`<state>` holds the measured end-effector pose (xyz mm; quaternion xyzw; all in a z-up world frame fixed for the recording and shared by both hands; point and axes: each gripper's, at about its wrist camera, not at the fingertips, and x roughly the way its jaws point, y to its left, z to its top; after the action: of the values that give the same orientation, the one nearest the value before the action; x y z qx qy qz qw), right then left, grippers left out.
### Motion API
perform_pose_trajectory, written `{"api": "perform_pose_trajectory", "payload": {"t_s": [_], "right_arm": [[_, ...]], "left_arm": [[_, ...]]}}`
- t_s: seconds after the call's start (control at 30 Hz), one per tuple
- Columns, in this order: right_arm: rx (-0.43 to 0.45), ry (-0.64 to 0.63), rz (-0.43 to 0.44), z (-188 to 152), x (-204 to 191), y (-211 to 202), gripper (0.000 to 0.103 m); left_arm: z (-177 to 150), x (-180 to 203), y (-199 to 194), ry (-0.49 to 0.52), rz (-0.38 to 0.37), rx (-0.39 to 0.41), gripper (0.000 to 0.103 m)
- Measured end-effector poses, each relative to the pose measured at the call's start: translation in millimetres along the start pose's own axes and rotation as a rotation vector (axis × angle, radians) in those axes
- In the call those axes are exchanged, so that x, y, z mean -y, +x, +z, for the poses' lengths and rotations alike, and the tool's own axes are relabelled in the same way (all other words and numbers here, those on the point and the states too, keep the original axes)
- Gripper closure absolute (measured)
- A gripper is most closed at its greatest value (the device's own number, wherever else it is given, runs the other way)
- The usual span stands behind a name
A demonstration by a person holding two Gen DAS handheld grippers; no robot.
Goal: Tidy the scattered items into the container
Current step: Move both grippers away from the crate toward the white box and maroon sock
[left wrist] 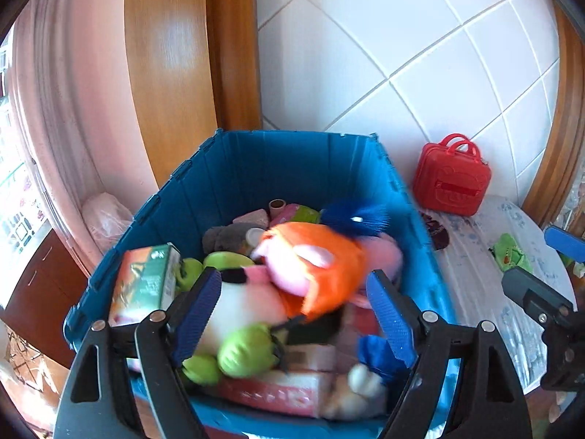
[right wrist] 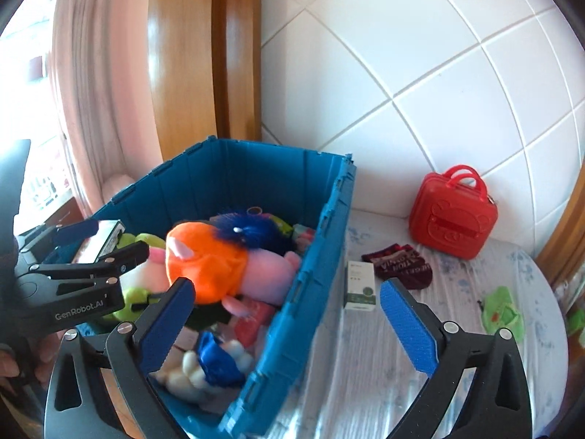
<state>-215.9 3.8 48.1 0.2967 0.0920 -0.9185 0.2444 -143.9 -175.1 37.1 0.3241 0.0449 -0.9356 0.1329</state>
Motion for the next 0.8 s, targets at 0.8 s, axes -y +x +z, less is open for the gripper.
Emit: {"api": "perform_pose_trajectory", "payload": {"t_s": [0.8], "right_arm": [[-0.020,0.265,-0.204,-155.7,264.8,-118.1,0.000]], "left_arm": [[-66.0,244.1,-51.5,0.133,-0.187,0.078,0.006]]}}
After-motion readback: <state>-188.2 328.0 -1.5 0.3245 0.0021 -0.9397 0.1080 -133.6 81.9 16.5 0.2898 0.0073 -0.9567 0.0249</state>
